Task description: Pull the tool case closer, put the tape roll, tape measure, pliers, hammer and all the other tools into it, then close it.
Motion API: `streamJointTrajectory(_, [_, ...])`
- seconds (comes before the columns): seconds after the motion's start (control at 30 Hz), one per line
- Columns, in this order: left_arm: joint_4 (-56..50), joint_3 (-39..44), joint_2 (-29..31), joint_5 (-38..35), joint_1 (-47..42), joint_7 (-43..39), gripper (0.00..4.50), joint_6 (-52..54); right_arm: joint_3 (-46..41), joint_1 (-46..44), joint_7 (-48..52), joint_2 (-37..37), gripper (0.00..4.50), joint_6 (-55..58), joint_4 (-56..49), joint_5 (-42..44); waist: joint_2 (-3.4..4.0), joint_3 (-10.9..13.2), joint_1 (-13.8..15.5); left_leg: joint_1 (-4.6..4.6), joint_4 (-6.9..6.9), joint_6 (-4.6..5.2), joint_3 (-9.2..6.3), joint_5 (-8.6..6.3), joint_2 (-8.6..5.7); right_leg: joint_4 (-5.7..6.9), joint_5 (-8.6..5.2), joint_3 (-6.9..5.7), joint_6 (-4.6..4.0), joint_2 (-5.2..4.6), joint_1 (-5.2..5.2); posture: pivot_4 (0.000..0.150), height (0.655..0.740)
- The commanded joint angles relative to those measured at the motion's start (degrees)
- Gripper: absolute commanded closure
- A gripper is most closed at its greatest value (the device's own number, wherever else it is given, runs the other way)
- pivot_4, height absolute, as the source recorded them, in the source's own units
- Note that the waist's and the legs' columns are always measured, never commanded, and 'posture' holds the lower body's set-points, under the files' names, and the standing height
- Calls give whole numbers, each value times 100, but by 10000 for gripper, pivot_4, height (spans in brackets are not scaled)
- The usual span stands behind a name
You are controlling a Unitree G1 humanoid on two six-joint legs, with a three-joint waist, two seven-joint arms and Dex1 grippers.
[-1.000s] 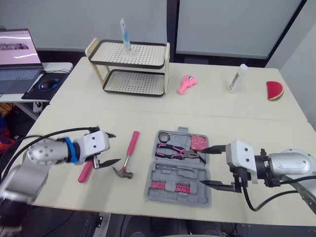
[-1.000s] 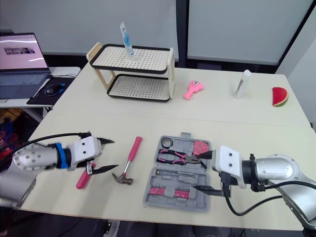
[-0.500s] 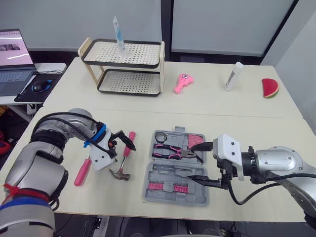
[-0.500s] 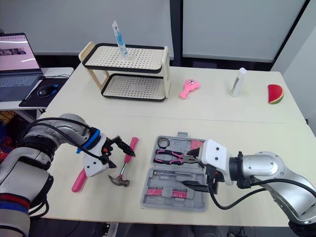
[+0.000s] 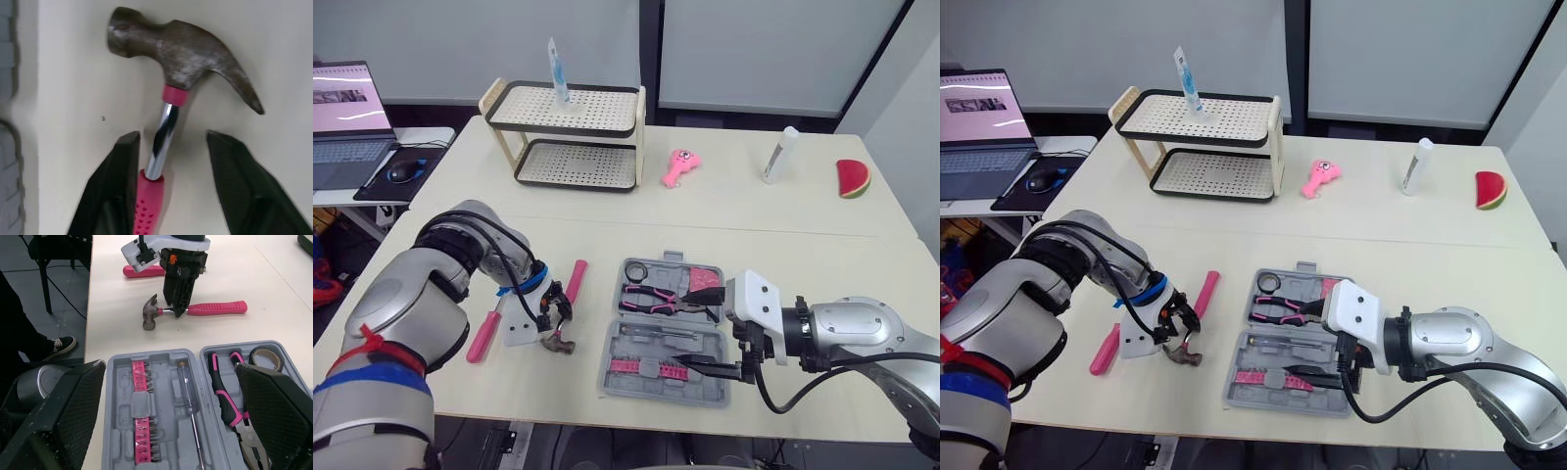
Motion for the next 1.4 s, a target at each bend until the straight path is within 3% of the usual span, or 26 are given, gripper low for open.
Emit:
streamJointTrajectory(0.03, [128,-1018,-323,979,-96,1837,34986,739,-117,-67,-32,-43,0,31,-249,151,26,-20,3,31,-13,1,-1,-1,-2,-25,-13,0,28,-1,38,1500,7350])
streamJointTrajectory(0.13, [241,-1640,-475,1358,-256,2905,43872,826,-189,-35,-53,-83,0,78,-287,208,34,-29,7,39,-12,1,-2,0,-15,-30,5,4,15,-13,50,1500,7350])
streamJointTrajectory(0.17, [278,-1798,-515,1432,-301,3185,44886,834,-198,-32,-62,-92,0,84,-293,224,33,-29,7,39,-12,2,-2,0,-20,-29,5,6,16,-18,50,1500,7350])
streamJointTrajectory(0.3, [187,-2240,-386,1521,-597,4009,44883,514,-208,-41,-104,-98,0,97,-294,281,18,-26,8,30,-9,2,-1,0,-32,-30,4,7,23,-31,43,1500,7350])
streamJointTrajectory(0.5, [-204,-2477,21,1318,-1171,4299,44883,-268,-147,-23,-112,-77,0,24,-257,275,-128,-49,-9,-53,12,0,-5,3,-33,-12,8,3,18,-36,-39,1500,7350])
streamJointTrajectory(0.57, [-334,-2488,143,1254,-1305,4167,44883,-498,-100,-32,-107,-59,0,-15,-231,246,-135,-46,-11,-97,55,11,-7,-5,-35,14,6,-4,21,-36,-70,1500,7350])
streamJointTrajectory(0.73, [-141,-2302,355,996,-1514,3328,44883,-927,55,-73,-83,-18,0,-150,-116,87,-135,-46,-26,-86,64,12,-4,-5,-39,20,7,-1,26,-39,-57,1500,7350])
streamJointTrajectory(0.97, [-182,-2108,549,17,-1458,2345,44883,-965,219,-139,-54,-32,0,-291,34,-148,-134,-46,-31,-88,67,13,-5,-5,-39,23,7,-1,26,-38,-60,1500,7350])
streamJointTrajectory(1.2, [413,-1242,397,-613,-1305,1325,44883,-570,341,-203,-18,38,0,-380,137,-305,-134,-46,-29,-88,68,13,-6,-5,-39,24,7,-3,26,-37,-58,1500,7350])
streamJointTrajectory(1.4, [1116,-544,193,-1411,-1223,-77,44883,-344,414,-213,-45,86,0,-434,213,-419,-134,-45,-37,-87,68,13,-7,-5,-39,24,7,-2,25,-34,-59,1500,7350])
